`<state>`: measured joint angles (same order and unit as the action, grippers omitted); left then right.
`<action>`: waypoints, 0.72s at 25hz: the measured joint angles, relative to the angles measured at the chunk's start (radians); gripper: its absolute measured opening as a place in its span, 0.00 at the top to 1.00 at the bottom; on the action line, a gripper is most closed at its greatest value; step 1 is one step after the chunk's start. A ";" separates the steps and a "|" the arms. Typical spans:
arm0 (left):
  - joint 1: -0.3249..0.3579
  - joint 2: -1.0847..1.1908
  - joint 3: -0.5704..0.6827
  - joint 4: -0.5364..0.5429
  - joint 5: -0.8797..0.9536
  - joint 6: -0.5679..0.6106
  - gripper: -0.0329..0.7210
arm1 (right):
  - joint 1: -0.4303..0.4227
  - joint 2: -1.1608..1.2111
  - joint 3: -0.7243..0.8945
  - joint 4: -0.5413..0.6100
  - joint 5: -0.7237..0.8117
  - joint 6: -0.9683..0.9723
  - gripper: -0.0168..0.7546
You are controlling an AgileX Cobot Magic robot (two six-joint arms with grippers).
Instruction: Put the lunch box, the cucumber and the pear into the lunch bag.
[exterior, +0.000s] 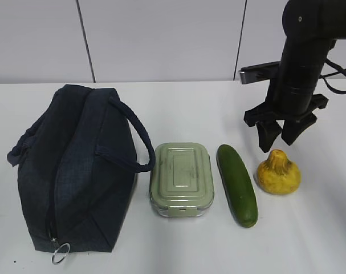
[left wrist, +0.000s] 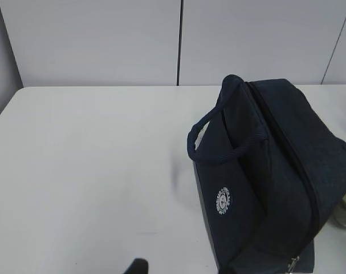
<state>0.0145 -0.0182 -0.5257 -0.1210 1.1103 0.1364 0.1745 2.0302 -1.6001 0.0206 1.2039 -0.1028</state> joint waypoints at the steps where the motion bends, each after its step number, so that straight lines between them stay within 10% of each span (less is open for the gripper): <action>1: 0.000 0.000 0.000 0.000 0.000 0.000 0.64 | 0.000 0.000 -0.010 -0.002 0.001 0.000 0.41; 18: 0.000 0.000 0.000 0.000 0.000 0.000 0.64 | 0.000 0.000 0.028 0.019 0.009 0.035 0.42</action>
<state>0.0145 -0.0182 -0.5257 -0.1210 1.1103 0.1364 0.1745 2.0302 -1.5716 0.0392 1.2132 -0.0673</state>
